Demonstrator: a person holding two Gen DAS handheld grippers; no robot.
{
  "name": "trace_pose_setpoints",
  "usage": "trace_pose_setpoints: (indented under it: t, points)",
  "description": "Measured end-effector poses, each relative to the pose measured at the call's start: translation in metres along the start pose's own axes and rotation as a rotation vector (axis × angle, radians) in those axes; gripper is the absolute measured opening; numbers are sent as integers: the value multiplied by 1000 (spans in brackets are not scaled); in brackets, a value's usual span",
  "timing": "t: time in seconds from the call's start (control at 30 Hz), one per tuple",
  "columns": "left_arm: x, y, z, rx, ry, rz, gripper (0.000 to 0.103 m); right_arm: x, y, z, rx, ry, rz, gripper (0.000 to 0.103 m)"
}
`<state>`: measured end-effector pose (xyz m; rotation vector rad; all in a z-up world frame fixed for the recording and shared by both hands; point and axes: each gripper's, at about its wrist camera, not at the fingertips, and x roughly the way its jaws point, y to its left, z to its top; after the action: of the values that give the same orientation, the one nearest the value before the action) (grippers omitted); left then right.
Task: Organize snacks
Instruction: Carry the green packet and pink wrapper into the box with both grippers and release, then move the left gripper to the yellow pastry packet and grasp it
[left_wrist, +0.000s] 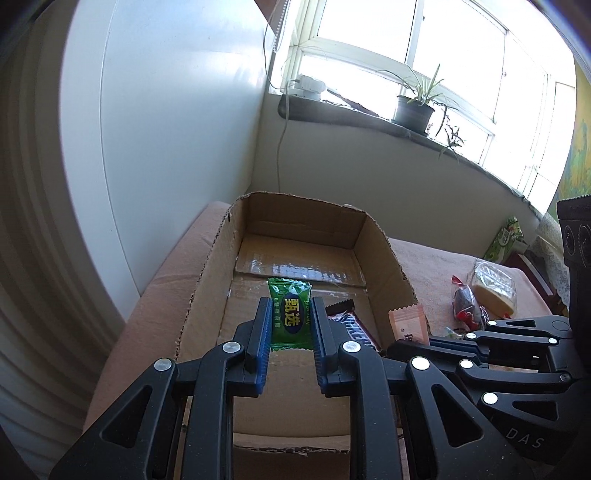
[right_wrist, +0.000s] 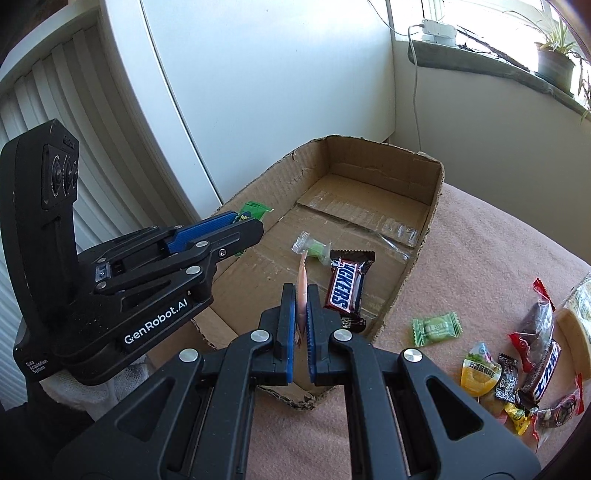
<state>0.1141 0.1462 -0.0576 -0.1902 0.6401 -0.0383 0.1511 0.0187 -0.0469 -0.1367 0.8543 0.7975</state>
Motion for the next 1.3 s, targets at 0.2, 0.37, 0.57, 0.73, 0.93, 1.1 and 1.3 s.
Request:
trace_pose_setpoints:
  t: [0.2, 0.37, 0.57, 0.73, 0.93, 1.1, 1.3]
  points:
    - [0, -1, 1, 3, 1, 4, 19, 1, 0, 0, -11, 2, 1, 5]
    - [-1, -2, 1, 4, -6, 18, 20, -2, 2, -1, -27, 0, -8, 5]
    - [-1, 0, 2, -5, -9, 38, 40, -1, 3, -2, -35, -3, -19, 39]
    - [-3, 2, 3, -13, -19, 48, 47, -7, 3, -4, -46, -15, -32, 48]
    - [-4, 1, 4, -15, -22, 45, 49, -17, -1, -8, -53, -30, -66, 61]
    - [-6, -9, 4, 14, -32, 44, 61, -31, -13, -15, -28, -49, -89, 74]
    - [-10, -21, 6, 18, -53, 27, 61, -61, -41, -34, 31, -84, -145, 86]
